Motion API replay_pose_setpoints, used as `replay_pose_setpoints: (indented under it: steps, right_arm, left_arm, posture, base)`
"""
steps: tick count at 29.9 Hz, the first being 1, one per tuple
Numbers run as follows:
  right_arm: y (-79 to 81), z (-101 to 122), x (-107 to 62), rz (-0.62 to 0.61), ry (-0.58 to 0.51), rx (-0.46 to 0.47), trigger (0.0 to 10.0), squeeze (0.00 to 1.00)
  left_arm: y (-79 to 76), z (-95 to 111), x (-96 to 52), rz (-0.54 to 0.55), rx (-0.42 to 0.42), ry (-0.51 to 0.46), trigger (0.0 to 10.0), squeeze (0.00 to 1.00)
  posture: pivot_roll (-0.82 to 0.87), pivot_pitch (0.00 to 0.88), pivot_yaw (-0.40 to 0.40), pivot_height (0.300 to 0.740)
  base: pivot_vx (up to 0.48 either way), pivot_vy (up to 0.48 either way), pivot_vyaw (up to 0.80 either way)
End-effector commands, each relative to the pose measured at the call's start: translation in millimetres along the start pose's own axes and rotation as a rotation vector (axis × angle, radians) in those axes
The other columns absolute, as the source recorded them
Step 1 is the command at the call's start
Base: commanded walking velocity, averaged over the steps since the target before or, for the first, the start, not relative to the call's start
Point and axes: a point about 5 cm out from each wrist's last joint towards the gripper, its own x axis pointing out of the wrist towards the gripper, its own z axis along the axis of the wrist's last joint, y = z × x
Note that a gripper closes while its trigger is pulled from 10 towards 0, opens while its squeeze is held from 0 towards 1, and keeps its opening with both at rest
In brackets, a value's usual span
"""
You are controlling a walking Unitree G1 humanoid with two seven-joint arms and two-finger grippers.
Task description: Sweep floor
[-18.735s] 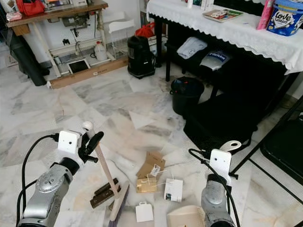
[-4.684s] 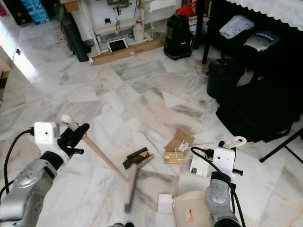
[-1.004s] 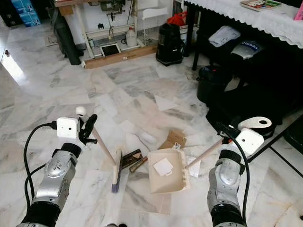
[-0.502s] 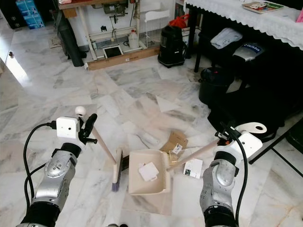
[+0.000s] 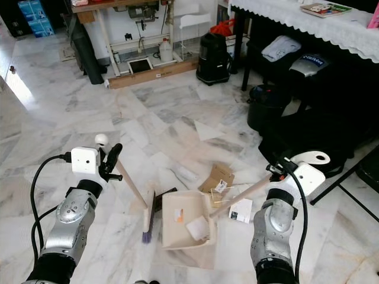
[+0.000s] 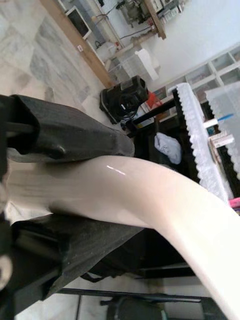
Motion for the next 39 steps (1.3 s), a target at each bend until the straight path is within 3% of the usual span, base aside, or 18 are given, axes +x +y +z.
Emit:
replay_pose_setpoints:
  steps: [1,12,31,39]
  right_arm:
    - [3.0,16,3.5,0.026,-0.074,-0.035,10.0,0.00]
    - [-6.4,21,5.0,0.027,-0.090,-0.099,10.0,0.00]
    - [4.9,16,-8.5,0.116,-0.065,-0.151,10.0,0.00]
    - [13.1,16,-11.7,0.143,-0.070,-0.138,10.0,0.00]
  left_arm:
    - [3.6,13,0.7,0.009,0.019,-0.057,10.0,0.00]
    - [3.4,14,-0.4,-0.002,0.014,-0.061,10.0,0.00]
    - [7.5,8,-13.5,0.007,0.009,-0.044,10.0,0.00]
    - [5.5,9,-8.9,-0.001,0.009,-0.042,10.0,0.00]
  posture:
    - [0.00,0.000,0.060,0.740]
    - [-0.01,0.000,0.068,0.740]
    - [-0.03,0.000,0.067,0.740]
    - [-0.04,0.000,0.083,0.740]
  base:
    - [0.000,0.000,0.00]
    - [0.000,0.000,0.00]
    - [0.000,0.000,0.00]
    - [0.000,0.000,0.20]
